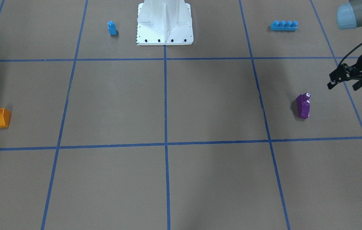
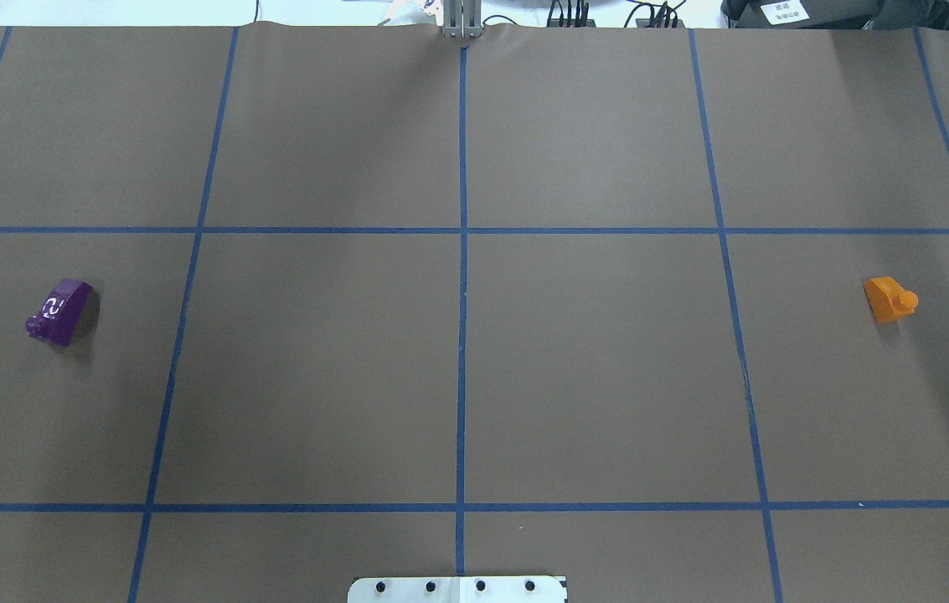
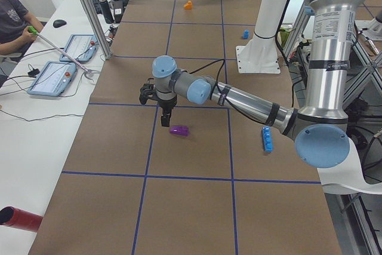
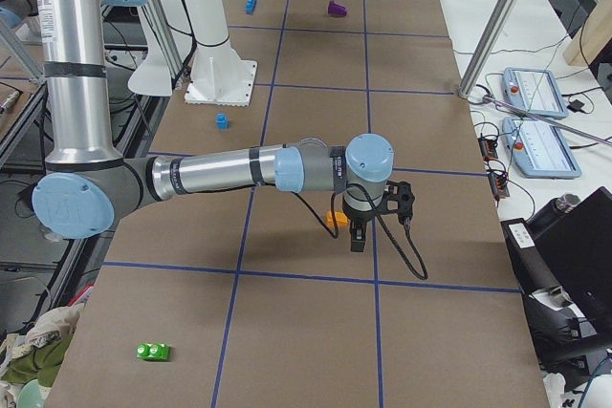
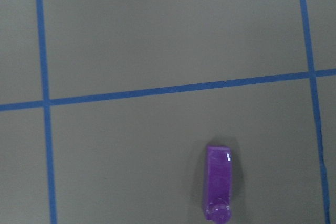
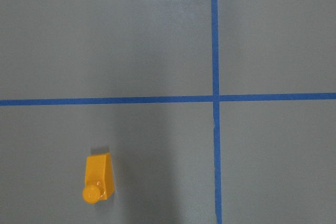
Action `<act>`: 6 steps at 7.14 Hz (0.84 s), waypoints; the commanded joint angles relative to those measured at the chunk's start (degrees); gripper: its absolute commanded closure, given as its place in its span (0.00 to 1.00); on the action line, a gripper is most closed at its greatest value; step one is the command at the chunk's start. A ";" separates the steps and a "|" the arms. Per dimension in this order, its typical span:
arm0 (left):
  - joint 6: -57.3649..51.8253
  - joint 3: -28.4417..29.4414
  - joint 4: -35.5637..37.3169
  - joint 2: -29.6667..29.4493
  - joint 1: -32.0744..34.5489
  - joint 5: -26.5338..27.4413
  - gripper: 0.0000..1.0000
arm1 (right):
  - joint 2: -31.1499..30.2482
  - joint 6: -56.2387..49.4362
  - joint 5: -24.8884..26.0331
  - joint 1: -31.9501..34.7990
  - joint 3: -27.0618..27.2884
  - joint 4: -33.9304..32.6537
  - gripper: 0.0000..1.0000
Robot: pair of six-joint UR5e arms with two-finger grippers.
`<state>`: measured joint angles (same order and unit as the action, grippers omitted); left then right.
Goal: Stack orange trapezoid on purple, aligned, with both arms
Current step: 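Lower the left gripper onto the purple block and close on it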
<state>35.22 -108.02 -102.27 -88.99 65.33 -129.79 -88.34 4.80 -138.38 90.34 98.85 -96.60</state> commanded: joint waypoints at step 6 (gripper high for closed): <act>10.92 10.63 -17.96 1.62 -15.40 10.26 0.00 | 0.01 0.12 0.05 0.01 0.56 0.09 0.00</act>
<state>46.28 -97.87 -120.06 -87.32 50.73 -119.52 -88.33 4.92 -138.34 90.35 99.43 -96.51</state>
